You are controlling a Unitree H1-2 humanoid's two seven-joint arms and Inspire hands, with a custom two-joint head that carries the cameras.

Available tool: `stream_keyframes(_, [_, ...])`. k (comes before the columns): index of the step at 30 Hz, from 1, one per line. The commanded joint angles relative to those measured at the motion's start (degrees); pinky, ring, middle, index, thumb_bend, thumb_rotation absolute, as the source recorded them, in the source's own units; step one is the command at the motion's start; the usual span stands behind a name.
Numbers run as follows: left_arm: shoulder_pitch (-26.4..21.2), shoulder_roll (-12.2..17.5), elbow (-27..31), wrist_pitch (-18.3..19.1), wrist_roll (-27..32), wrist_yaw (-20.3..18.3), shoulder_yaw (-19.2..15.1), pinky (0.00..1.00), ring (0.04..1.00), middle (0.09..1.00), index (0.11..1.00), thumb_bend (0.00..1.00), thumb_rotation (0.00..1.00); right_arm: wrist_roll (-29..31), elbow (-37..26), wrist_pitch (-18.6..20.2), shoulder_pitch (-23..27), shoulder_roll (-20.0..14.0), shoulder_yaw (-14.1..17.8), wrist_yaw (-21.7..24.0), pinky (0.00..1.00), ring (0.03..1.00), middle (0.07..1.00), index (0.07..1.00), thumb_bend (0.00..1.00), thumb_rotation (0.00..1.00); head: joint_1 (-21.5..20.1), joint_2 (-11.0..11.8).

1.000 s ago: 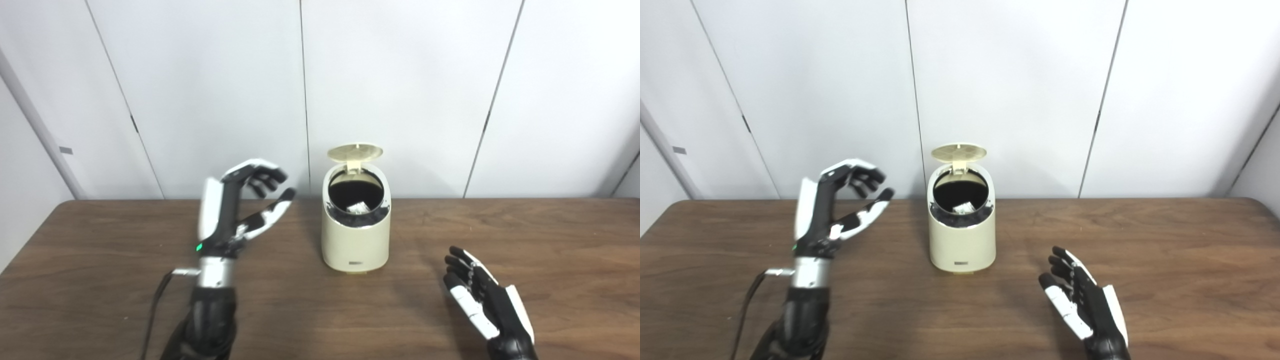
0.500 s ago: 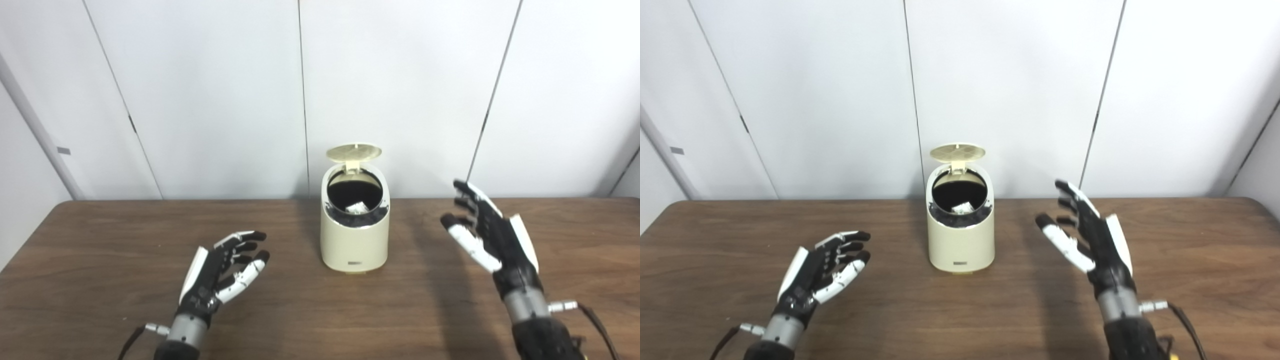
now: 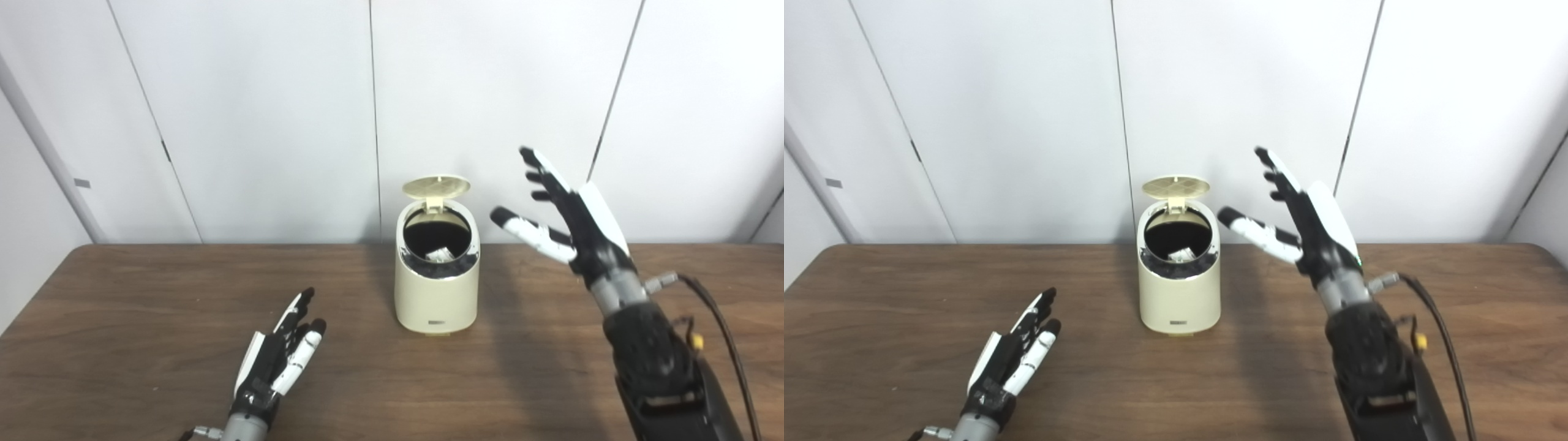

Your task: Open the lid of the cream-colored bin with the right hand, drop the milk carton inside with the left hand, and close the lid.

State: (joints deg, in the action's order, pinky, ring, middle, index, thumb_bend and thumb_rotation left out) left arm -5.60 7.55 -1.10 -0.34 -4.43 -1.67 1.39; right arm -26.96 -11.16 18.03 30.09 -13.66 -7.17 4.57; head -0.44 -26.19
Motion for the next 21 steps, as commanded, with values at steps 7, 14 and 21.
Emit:
stream_keyframes(7, [1.14,-0.96,-5.1,-1.92,-1.21,1.78,-0.24,1.0,1.0,0.997,1.0,0.5,0.77,-5.18,2.72,0.68,9.38,-1.38,-3.12,3.1,0.83,0.925,0.949,0.932,0.58,0.76,-0.37,-0.15])
stream_keyframes(14, [1.71,-0.14,-5.85,-2.01,-2.09,0.97,0.45,1.0,1.0,1.0,1.0,0.48,0.77,-6.42,4.34,-0.11,12.79,-1.9,-6.11,6.78,0.85,0.935,0.933,0.899,0.58,0.76,-0.18,-0.25])
stream_keyframes(21, [2.45,-0.27,-4.8,-0.98,-2.0,0.39,0.6,0.98,0.996,0.992,1.0,0.48,0.82,-10.57,4.39,-1.11,13.3,-3.3,-9.18,8.47,0.8,0.873,0.866,0.847,0.58,0.77,-0.11,-0.6])
